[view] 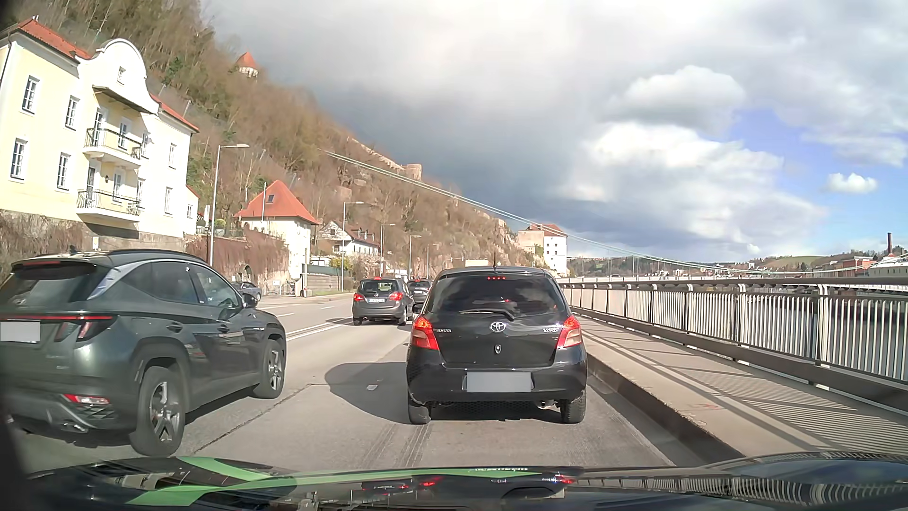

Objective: Follow the waypoints while adhering to traffic rules and regulations

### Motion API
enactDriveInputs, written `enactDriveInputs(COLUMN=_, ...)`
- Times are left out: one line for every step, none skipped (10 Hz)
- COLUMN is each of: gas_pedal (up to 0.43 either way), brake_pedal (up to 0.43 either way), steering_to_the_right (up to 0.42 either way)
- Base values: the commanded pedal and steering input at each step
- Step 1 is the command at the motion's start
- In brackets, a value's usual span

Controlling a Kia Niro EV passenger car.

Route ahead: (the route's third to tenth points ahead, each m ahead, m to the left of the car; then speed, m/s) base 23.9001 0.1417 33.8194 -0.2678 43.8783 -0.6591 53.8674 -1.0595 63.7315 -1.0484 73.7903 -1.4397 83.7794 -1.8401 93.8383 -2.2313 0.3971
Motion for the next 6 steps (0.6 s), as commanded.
enactDriveInputs(gas_pedal=0.0, brake_pedal=0.128, steering_to_the_right=0.005)
enactDriveInputs(gas_pedal=0.0, brake_pedal=0.128, steering_to_the_right=0.005)
enactDriveInputs(gas_pedal=0.0, brake_pedal=0.122, steering_to_the_right=0.005)
enactDriveInputs(gas_pedal=0.0, brake_pedal=0.128, steering_to_the_right=0.005)
enactDriveInputs(gas_pedal=0.0, brake_pedal=0.128, steering_to_the_right=0.005)
enactDriveInputs(gas_pedal=0.0, brake_pedal=0.122, steering_to_the_right=0.005)
